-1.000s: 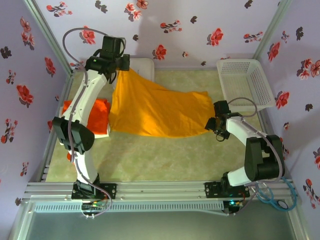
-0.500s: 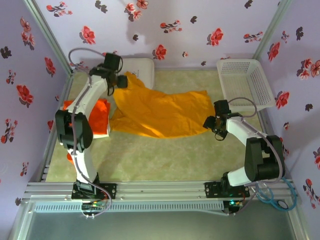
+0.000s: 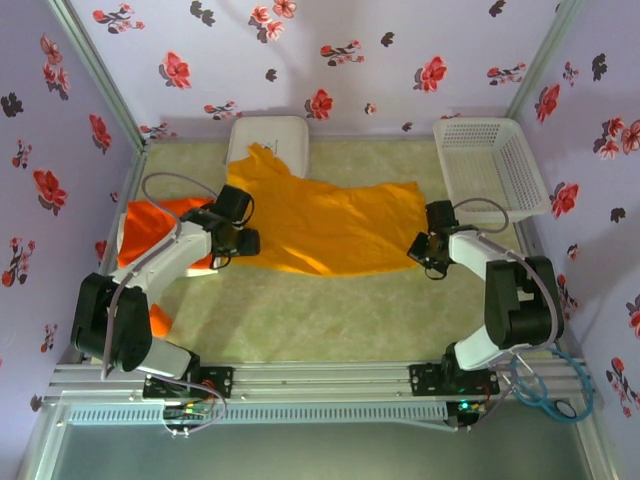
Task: Fold and stack the t-shirts
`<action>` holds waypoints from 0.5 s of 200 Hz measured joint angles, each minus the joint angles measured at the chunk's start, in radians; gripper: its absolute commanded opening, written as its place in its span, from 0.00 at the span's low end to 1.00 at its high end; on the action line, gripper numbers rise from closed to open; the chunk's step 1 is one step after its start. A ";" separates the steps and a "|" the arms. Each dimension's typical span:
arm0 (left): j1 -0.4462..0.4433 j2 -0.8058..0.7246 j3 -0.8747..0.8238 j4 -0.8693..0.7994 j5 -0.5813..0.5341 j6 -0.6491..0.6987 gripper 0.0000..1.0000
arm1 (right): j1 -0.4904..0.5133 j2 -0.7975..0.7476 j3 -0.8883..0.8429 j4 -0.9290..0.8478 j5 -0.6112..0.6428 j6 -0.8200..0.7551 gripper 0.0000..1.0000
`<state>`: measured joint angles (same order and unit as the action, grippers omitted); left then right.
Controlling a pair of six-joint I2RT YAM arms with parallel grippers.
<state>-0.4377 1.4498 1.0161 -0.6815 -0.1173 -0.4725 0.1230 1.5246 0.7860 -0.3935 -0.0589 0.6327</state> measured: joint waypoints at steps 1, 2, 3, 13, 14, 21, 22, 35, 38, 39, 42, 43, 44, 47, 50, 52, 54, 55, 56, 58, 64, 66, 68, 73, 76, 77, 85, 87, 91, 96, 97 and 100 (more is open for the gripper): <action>0.000 0.000 -0.002 0.000 0.000 0.000 0.59 | -0.002 -0.003 0.000 -0.003 -0.003 0.000 0.00; -0.001 -0.001 -0.005 -0.002 0.001 -0.002 0.59 | -0.002 -0.004 0.000 -0.004 -0.005 0.000 0.00; -0.001 -0.002 -0.006 -0.002 0.002 -0.002 0.59 | -0.003 -0.005 -0.001 -0.006 -0.008 0.000 0.00; -0.001 -0.011 -0.020 -0.016 0.006 -0.005 0.60 | -0.021 -0.032 -0.001 -0.029 -0.034 0.000 0.00; -0.001 -0.012 -0.021 -0.016 0.006 -0.005 0.59 | -0.023 -0.037 -0.001 -0.031 -0.037 0.000 0.00; -0.001 -0.024 -0.024 -0.029 0.008 -0.005 0.60 | -0.035 -0.059 0.003 -0.051 -0.051 0.000 0.00; -0.001 -0.026 -0.024 -0.031 0.008 -0.005 0.60 | -0.036 -0.061 0.003 -0.054 -0.053 0.000 0.00; -0.001 -0.059 -0.024 -0.046 0.009 -0.005 0.61 | -0.051 -0.092 0.031 -0.101 -0.074 0.004 0.00; -0.001 -0.068 -0.024 -0.048 0.009 -0.005 0.61 | -0.054 -0.095 0.042 -0.111 -0.080 0.004 0.00; -0.001 -0.072 -0.024 -0.049 0.009 -0.004 0.61 | -0.055 -0.096 0.045 -0.113 -0.082 0.004 0.00; -0.001 -0.080 -0.024 -0.050 0.009 -0.004 0.61 | -0.057 -0.096 0.059 -0.124 -0.088 0.006 0.00; -0.001 -0.082 -0.024 -0.050 0.009 -0.004 0.61 | -0.058 -0.096 0.066 -0.128 -0.090 0.006 0.00; -0.001 -0.086 -0.024 -0.051 0.009 -0.004 0.61 | -0.059 -0.096 0.070 -0.130 -0.092 0.007 0.00; -0.001 -0.093 -0.024 -0.052 0.009 -0.004 0.61 | -0.061 -0.094 0.090 -0.138 -0.102 0.007 0.00; -0.001 -0.099 -0.024 -0.053 0.010 -0.004 0.61 | -0.064 -0.091 0.106 -0.144 -0.108 0.008 0.00; -0.001 -0.103 -0.024 -0.053 0.009 -0.004 0.61 | -0.065 -0.089 0.119 -0.146 -0.113 0.009 0.00; -0.001 -0.105 -0.024 -0.054 0.009 -0.005 0.61 | -0.066 -0.084 0.133 -0.149 -0.118 0.011 0.00; -0.001 -0.107 -0.024 -0.055 0.009 -0.005 0.61 | -0.066 -0.083 0.138 -0.150 -0.120 0.012 0.00; -0.001 -0.108 -0.024 -0.055 0.010 -0.004 0.61 | -0.067 -0.080 0.148 -0.153 -0.124 0.012 0.00; -0.001 -0.109 -0.024 -0.055 0.010 -0.004 0.61 | -0.068 -0.076 0.163 -0.156 -0.129 0.015 0.00; -0.001 -0.111 -0.024 -0.054 0.010 -0.005 0.61 | -0.069 -0.059 0.206 -0.158 -0.142 0.017 0.00; -0.001 -0.111 -0.024 -0.054 0.010 -0.005 0.61 | -0.069 -0.052 0.221 -0.158 -0.146 0.019 0.00; -0.001 -0.111 -0.024 -0.054 0.010 -0.005 0.61 | -0.069 -0.042 0.238 -0.158 -0.152 0.019 0.00; -0.001 -0.108 -0.024 -0.053 0.013 -0.005 0.61 | -0.071 -0.021 0.277 -0.158 -0.163 0.023 0.00; -0.001 -0.106 -0.024 -0.053 0.014 -0.005 0.61 | -0.071 -0.005 0.299 -0.158 -0.170 0.024 0.00; -0.001 -0.105 -0.024 -0.053 0.014 -0.005 0.61 | -0.071 0.002 0.311 -0.158 -0.173 0.024 0.00; -0.001 -0.099 -0.029 -0.047 0.018 -0.009 0.62 | -0.074 0.050 0.371 -0.151 -0.193 0.030 0.00; -0.001 -0.098 -0.031 -0.045 0.018 -0.009 0.62 | -0.074 0.061 0.380 -0.148 -0.198 0.031 0.00; -0.001 -0.095 -0.036 -0.039 0.021 -0.013 0.64 | -0.077 0.087 0.407 -0.142 -0.209 0.034 0.00; -0.001 -0.092 -0.043 -0.034 0.023 -0.016 0.65 | -0.080 0.120 0.432 -0.126 -0.227 0.041 0.00; -0.001 -0.091 -0.044 -0.033 0.023 -0.017 0.65 | -0.080 0.124 0.435 -0.124 -0.229 0.043 0.00; -0.001 -0.089 -0.048 -0.031 0.024 -0.017 0.66 | -0.084 0.147 0.448 -0.111 -0.242 0.049 0.02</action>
<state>-0.4389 1.3613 0.9676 -0.7124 -0.0929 -0.4892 0.0395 1.6714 1.2343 -0.5045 -0.3012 0.6819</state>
